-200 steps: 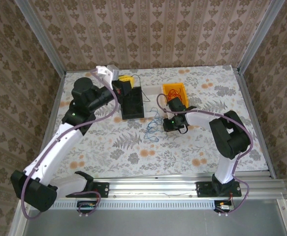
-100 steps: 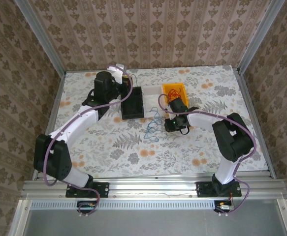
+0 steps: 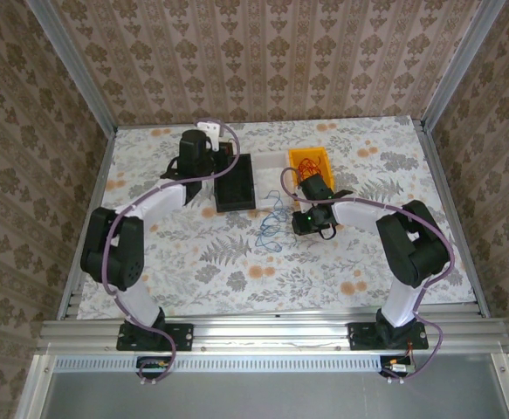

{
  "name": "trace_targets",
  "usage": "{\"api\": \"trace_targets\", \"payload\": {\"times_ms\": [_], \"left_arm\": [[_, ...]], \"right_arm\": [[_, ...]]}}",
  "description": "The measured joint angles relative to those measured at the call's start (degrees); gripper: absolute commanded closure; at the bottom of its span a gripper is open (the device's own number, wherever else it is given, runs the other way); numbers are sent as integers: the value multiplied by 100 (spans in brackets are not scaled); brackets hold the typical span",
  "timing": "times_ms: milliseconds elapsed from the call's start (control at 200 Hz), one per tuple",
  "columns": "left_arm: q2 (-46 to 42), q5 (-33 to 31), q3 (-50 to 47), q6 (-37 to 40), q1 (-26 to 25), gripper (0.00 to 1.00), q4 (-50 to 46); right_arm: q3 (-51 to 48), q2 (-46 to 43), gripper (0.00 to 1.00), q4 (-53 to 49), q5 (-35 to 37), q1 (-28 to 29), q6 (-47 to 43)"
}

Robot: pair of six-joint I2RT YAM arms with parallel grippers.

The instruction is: Untangle the cables

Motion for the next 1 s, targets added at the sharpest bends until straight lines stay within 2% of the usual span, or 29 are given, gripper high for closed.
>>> {"api": "trace_targets", "payload": {"times_ms": [165, 290, 380, 455, 700, 865, 1000], "left_arm": [[334, -334, 2, -144, 0, 100, 79], [522, -573, 28, -262, -24, 61, -50], [531, -623, 61, -234, -92, 47, -109], [494, -634, 114, -199, -188, 40, -122], [-466, -597, 114, 116, -581, 37, -474], [-1106, -17, -179, 378, -608, 38, -846], [-1180, 496, -826, 632, -798, 38, -1379]], "right_arm": [[0, 0, 84, 0, 0, -11, -2], [-2, -2, 84, 0, 0, -11, 0], [-33, -35, 84, 4, 0, -17, 0], [-66, -94, 84, 9, 0, -22, 0], [-74, -162, 80, 50, -37, -37, -4], [-203, -323, 76, 210, -225, -37, -11], [-280, -599, 72, 313, -452, -37, -33]]}}
